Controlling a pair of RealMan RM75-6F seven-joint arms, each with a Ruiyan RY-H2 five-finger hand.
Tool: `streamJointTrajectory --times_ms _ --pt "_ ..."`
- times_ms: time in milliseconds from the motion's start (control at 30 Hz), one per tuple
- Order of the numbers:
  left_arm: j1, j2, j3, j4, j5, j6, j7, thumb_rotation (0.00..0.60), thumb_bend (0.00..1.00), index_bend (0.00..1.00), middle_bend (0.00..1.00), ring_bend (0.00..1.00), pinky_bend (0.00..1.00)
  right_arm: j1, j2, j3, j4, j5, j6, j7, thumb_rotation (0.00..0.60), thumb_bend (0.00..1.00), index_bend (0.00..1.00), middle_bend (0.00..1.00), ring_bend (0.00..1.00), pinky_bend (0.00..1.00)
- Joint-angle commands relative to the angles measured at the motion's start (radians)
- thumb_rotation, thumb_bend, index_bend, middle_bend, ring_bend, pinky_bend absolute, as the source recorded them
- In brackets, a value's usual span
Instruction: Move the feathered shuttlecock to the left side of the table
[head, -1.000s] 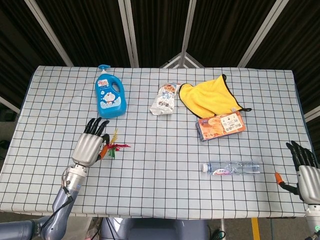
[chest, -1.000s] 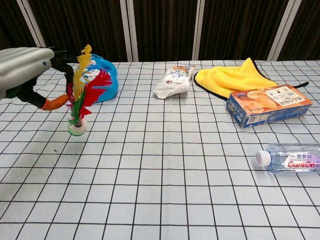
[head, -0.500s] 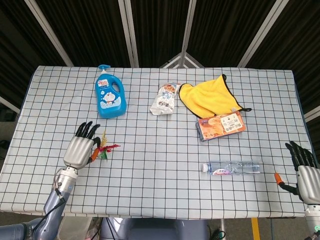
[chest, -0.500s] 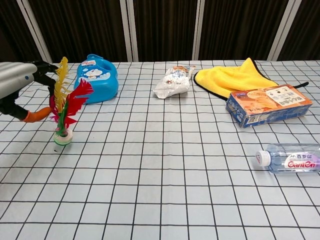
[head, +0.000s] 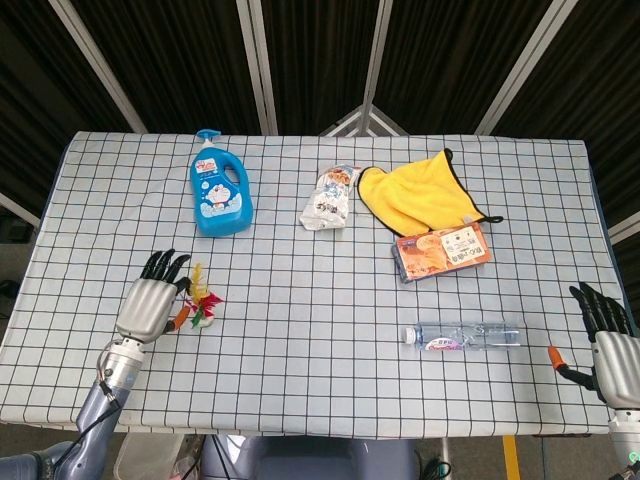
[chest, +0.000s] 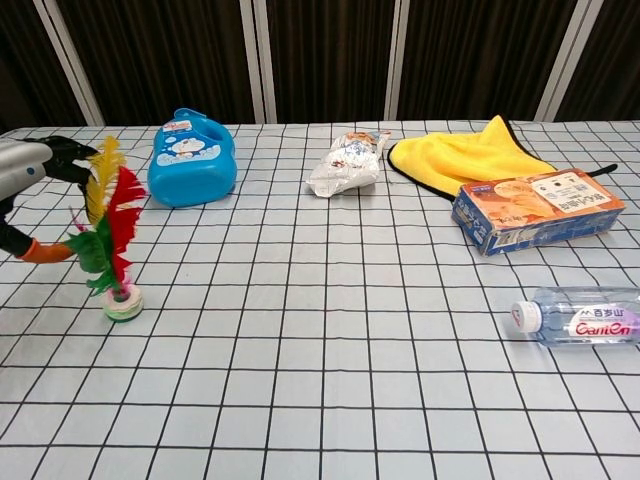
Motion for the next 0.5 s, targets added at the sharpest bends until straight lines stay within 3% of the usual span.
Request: streamJointTrajectory --times_ms 33,167,333,500 --pt "0.014 0.023 0.013 -0.018 0.005 -0.007 -0.018 0.6 0.18 0.29 0.04 0.0 0.0 -0.001 0.001 0.0 -0.003 0.002 -0.001 0.005 0.6 0.39 0.0 0.0 0.0 0.0" --pt "0.042 0.065 0.022 -0.064 0.053 0.023 -0.097 0.6 0.06 0.1 0.0 0.0 0.0 -0.001 0.001 -0.001 -0.002 -0.001 0.0 0.006 0.6 0.39 0.0 0.0 0.0 0.0" --pt "0.107 0.15 0.04 -0.139 0.182 0.137 -0.226 0.6 0.0 0.03 0.0 0.0 0.0 0.001 0.001 -0.001 0.003 -0.002 -0.002 0.002 0.6 0.39 0.0 0.0 0.0 0.0" --pt "0.193 0.259 0.106 -0.149 0.306 0.252 -0.237 0.6 0.0 0.0 0.0 0.0 0.0 0.003 -0.003 -0.004 0.011 -0.009 -0.002 -0.011 0.6 0.39 0.0 0.0 0.0 0.0"
